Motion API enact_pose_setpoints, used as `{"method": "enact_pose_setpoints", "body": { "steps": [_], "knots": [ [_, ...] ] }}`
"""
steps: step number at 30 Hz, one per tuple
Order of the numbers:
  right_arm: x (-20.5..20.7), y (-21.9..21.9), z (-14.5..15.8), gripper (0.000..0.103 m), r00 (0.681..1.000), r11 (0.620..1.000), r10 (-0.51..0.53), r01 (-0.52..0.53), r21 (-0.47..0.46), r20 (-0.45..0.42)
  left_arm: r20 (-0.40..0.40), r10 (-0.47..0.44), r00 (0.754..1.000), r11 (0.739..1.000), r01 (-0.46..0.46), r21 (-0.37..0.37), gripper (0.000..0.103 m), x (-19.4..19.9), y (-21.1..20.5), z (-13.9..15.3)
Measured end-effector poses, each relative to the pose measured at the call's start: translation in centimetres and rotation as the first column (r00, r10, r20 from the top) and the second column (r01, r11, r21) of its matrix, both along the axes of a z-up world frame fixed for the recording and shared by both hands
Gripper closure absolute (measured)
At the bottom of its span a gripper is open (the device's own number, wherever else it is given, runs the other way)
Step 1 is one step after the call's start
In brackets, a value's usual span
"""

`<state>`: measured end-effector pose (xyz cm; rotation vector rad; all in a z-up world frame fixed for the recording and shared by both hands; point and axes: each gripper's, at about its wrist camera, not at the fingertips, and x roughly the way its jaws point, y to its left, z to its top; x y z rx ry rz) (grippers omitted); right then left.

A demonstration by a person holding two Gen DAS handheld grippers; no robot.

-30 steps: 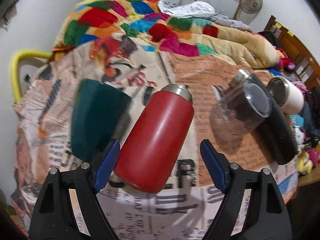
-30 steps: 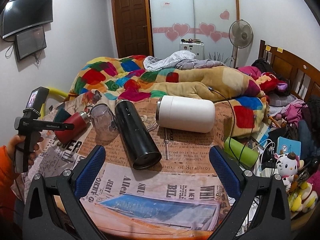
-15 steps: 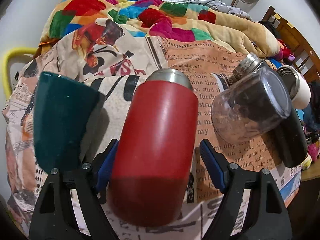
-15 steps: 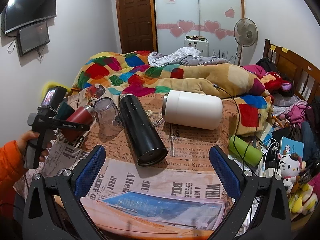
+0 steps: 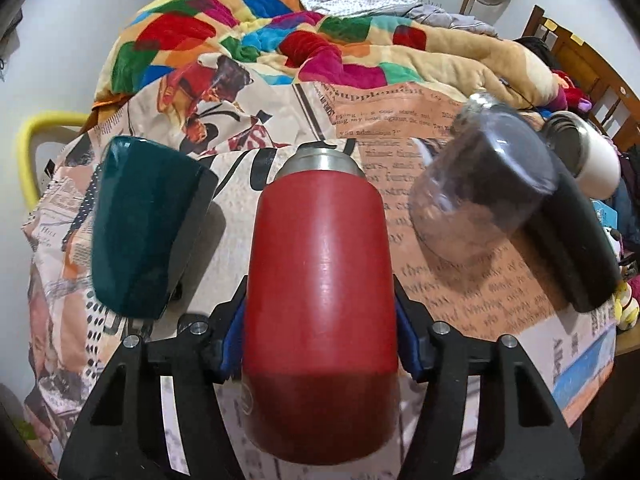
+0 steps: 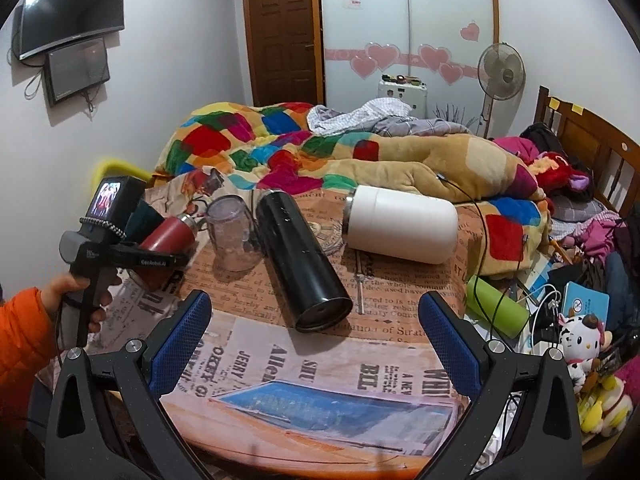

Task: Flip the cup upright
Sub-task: 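Lift the red bottle with the left gripper and carry it across the sheet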

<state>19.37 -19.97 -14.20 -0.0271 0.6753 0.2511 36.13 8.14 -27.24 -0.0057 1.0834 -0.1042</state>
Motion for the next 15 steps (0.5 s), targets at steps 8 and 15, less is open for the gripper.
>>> {"method": "enact_pose_setpoints", "body": {
  "steps": [8, 15],
  "knots": [
    [-1.7, 0.6, 1.8, 0.0, 0.998, 1.0, 0.031, -0.031, 0.003, 0.048, 0.096, -0.025, 0.995, 1.0, 0.023, 0.013, 0.042, -4.2, -1.2, 5.4],
    [-3.5, 0.4, 3.4, 0.0, 0.995, 0.999, 0.041, -0.043, 0.017, 0.096, 0.199, -0.08, 0.977, 0.997, 0.075, 0.032, 0.042, -8.3, -4.0, 10.8]
  ]
}}
